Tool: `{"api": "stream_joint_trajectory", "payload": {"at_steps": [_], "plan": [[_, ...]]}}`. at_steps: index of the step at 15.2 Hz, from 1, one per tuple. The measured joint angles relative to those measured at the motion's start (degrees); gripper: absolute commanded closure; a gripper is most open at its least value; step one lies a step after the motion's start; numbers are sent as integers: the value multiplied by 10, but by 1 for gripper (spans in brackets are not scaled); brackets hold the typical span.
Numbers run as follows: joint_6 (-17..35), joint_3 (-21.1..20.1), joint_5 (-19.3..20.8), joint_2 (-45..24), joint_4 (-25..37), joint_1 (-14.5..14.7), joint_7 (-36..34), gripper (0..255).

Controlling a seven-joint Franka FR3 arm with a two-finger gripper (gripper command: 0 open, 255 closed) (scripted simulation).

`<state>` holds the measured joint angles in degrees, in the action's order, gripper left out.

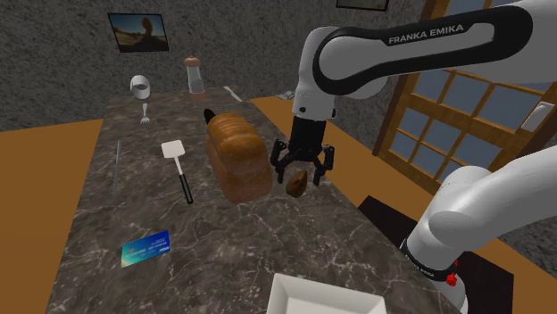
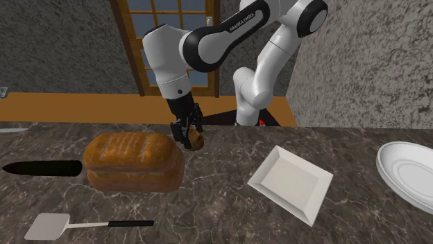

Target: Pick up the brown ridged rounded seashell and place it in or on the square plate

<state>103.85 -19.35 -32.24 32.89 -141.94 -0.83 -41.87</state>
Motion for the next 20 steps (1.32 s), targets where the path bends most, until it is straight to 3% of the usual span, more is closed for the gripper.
{"api": "stream_joint_trajectory", "payload": {"at_steps": [1, 11, 20], "plan": [[0, 0, 0, 0, 0, 0, 0, 255], [0, 0, 0, 0, 0, 0, 0, 255], [-56, 13, 13, 9, 50, -3, -19, 255]]}}
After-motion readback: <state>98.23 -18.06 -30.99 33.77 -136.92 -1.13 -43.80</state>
